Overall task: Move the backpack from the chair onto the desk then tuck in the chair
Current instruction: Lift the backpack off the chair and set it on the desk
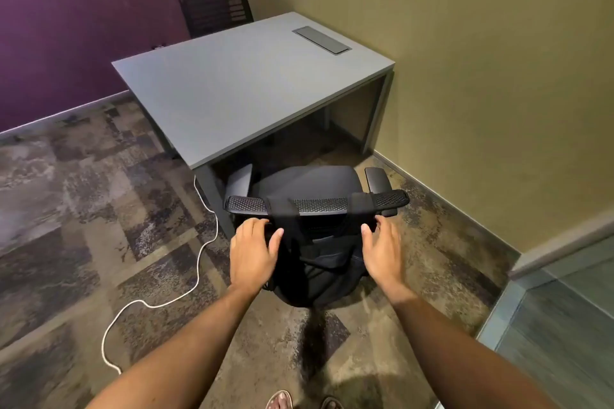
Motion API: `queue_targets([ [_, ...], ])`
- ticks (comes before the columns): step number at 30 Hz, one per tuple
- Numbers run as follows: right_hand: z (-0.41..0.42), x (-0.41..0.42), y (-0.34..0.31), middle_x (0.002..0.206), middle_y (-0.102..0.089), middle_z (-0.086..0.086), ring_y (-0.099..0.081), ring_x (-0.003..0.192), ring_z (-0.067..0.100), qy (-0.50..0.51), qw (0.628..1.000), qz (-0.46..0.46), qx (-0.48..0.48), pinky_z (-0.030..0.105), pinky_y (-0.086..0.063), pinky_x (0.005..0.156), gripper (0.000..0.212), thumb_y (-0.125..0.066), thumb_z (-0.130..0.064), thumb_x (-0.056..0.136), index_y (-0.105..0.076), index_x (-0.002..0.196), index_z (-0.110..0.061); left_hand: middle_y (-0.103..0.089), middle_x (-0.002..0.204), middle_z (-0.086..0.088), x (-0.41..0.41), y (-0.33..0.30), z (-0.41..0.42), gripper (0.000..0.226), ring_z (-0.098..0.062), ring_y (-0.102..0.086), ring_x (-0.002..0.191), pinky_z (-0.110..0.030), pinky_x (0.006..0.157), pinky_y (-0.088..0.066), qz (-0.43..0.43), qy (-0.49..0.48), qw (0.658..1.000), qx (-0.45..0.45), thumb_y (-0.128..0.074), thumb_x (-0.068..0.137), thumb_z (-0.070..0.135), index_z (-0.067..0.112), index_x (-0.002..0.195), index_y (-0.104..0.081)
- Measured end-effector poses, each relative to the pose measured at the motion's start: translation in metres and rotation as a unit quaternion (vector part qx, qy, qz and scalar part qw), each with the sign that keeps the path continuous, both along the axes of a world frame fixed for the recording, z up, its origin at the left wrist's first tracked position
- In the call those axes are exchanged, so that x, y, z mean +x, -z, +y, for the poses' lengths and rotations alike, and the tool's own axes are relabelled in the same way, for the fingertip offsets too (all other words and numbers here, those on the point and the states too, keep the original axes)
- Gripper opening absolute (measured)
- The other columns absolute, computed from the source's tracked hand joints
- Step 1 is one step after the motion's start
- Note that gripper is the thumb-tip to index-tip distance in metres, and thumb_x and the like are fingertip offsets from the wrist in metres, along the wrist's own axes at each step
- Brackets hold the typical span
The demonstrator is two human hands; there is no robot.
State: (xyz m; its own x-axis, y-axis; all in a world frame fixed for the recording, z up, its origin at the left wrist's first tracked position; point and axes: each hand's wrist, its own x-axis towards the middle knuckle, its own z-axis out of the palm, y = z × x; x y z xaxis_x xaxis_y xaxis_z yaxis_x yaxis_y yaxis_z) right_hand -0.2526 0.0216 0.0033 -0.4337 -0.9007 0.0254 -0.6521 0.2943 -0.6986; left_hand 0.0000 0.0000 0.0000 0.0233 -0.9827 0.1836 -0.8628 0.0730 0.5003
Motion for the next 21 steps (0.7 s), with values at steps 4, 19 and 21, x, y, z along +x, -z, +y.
queue_targets([
  [4,-0.022,-0.008,-0.004,0.123,-0.062,0.011,-0.058,0.113,0.026,0.049,0.981,-0.174,0.064,0.035,-0.043,0.094,0.041,-0.053,-0.033,0.100,-0.053,0.130,-0.005,-0.067,0.109,-0.012,-0.006,0.001,-0.013,0.037,-0.030,-0.059,0.108,-0.038,0.092,-0.044,0.157,-0.049,0.977,0.135,-0.054,0.095,0.042,0.009,0.106,-0.068],
  [19,-0.038,-0.018,-0.008,0.075,-0.040,0.008,-0.037,0.073,0.020,0.028,0.959,-0.277,0.047,0.034,-0.033,0.069,0.030,-0.051,-0.022,0.102,-0.047,0.074,-0.012,-0.050,0.070,0.000,-0.019,0.027,-0.032,0.022,-0.022,-0.045,0.071,-0.035,0.071,-0.037,0.389,-0.103,0.887,0.225,-0.067,0.091,0.026,0.016,0.077,-0.053],
  [21,-0.038,-0.016,-0.008,0.077,-0.042,0.008,-0.038,0.075,0.020,0.043,0.954,-0.293,0.041,0.035,-0.034,0.070,0.030,-0.051,-0.022,0.101,-0.048,0.073,-0.013,-0.040,0.061,0.001,-0.013,0.026,-0.035,0.034,-0.019,-0.035,0.062,-0.034,0.062,-0.029,0.395,-0.106,0.889,0.206,-0.065,0.091,0.021,0.018,0.067,-0.042],
])
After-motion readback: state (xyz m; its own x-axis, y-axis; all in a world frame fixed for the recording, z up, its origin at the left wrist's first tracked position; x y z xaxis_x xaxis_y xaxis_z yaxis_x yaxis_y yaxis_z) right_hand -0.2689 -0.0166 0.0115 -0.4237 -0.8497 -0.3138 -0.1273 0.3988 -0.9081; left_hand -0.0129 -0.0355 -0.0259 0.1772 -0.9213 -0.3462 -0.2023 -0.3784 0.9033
